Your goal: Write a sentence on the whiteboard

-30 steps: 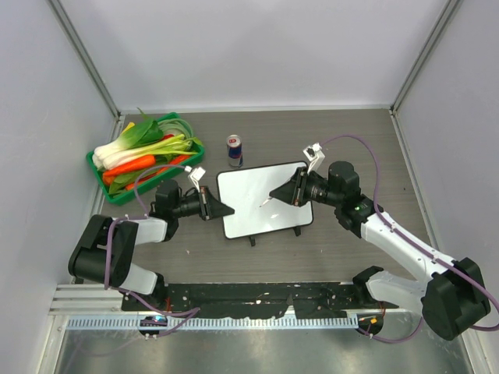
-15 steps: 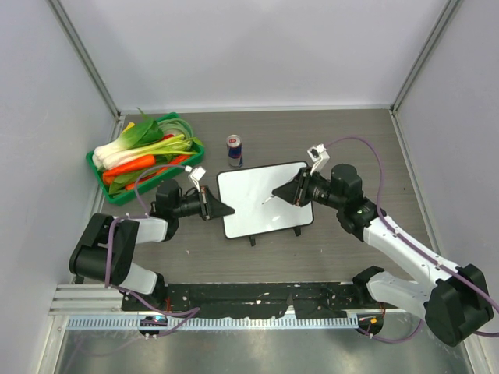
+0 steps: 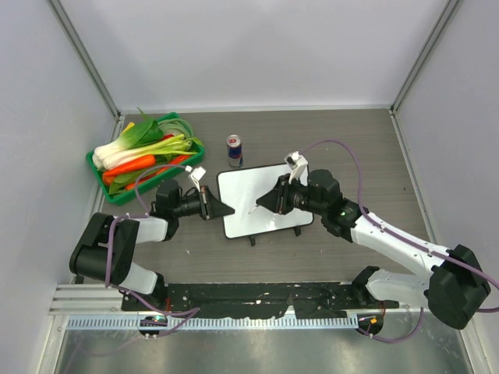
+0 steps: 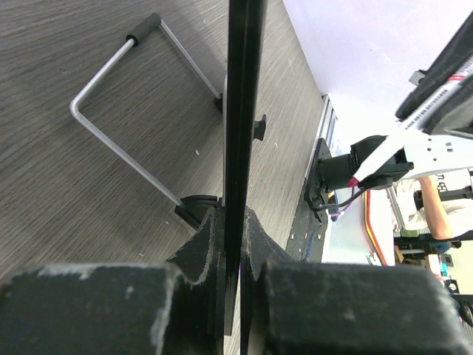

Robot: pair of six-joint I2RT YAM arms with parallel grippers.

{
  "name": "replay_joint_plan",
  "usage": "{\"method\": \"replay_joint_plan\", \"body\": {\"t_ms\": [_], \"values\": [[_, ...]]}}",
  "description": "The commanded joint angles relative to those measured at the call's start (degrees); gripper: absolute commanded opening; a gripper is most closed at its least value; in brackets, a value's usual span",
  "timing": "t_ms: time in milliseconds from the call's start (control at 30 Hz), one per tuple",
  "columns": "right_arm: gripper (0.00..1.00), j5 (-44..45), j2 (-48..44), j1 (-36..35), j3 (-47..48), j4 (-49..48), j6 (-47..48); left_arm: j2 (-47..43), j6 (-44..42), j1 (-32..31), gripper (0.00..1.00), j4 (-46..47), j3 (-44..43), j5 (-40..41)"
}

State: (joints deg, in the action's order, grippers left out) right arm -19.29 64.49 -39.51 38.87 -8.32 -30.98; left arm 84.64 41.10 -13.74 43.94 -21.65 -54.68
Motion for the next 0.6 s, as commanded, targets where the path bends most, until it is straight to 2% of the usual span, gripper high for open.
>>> {"method": "replay_joint_plan", "body": {"t_ms": [0,367,567], "values": [[0.01,5.7,0.5,-2.9,3.9,-3.1,2.3,1.1,-2.3,0.2,0.0,-3.2,-0.7,3.6],[0.01,8.1,2.7,-4.8,4.8,-6.5,2.3,1.8,-2.2,0.2,0.0,-3.1,-1.0,3.6],[0.01,13.4,3.7,-5.4,5.9,-7.4,2.6,2.0,-2.1,0.2,0.0,-3.2,-1.1,3.5]]}}
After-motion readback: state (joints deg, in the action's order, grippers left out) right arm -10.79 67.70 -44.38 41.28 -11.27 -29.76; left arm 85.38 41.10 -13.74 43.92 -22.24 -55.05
